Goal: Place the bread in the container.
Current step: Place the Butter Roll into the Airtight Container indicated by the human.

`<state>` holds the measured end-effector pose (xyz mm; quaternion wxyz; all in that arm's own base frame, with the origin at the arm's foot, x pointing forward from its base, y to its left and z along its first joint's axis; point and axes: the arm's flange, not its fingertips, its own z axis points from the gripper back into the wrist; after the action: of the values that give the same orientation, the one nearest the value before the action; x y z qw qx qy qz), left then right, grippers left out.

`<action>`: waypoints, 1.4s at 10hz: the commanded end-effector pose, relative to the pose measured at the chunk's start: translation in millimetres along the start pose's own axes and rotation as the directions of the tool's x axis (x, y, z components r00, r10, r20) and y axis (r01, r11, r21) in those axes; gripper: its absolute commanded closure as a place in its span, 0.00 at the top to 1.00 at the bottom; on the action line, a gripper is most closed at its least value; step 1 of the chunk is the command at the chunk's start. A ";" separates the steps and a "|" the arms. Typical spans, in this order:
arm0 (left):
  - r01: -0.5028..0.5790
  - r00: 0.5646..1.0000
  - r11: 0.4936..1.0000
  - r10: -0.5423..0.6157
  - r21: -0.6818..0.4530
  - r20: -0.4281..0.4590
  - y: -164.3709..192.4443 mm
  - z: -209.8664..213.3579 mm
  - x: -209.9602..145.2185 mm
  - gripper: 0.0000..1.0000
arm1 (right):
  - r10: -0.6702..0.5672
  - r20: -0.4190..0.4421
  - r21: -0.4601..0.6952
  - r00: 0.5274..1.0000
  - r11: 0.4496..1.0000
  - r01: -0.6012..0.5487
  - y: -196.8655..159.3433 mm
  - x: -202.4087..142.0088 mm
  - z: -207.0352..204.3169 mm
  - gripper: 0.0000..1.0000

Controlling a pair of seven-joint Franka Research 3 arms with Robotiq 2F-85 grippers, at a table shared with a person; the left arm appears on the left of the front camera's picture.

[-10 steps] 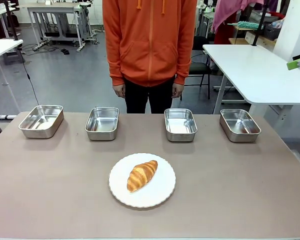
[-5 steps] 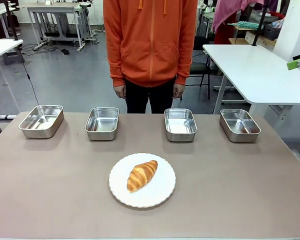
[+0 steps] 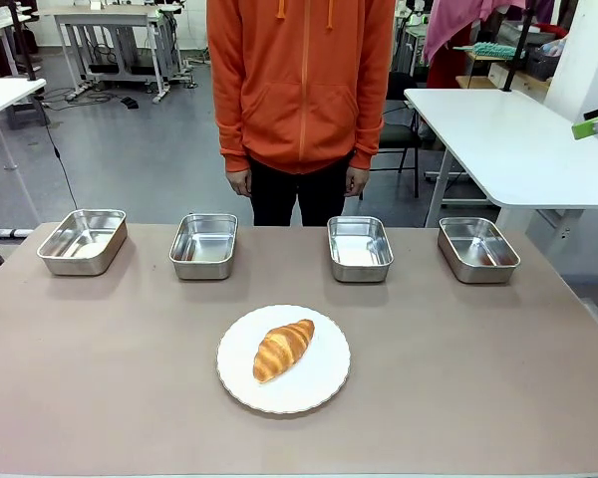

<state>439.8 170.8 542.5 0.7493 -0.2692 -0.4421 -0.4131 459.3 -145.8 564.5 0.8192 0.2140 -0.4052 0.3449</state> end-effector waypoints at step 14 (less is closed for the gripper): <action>0.012 1.000 1.000 -0.012 0.001 0.007 -1.1 1.1 1.3 1.00 | 0.001 0.021 0.004 1.000 1.000 -0.001 0.7 2.3 -0.4 1.00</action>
<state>439.8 170.8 542.5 0.7493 -0.2692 -0.4421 -0.4131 459.3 -145.9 564.5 0.8192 0.2140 -0.4052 0.3449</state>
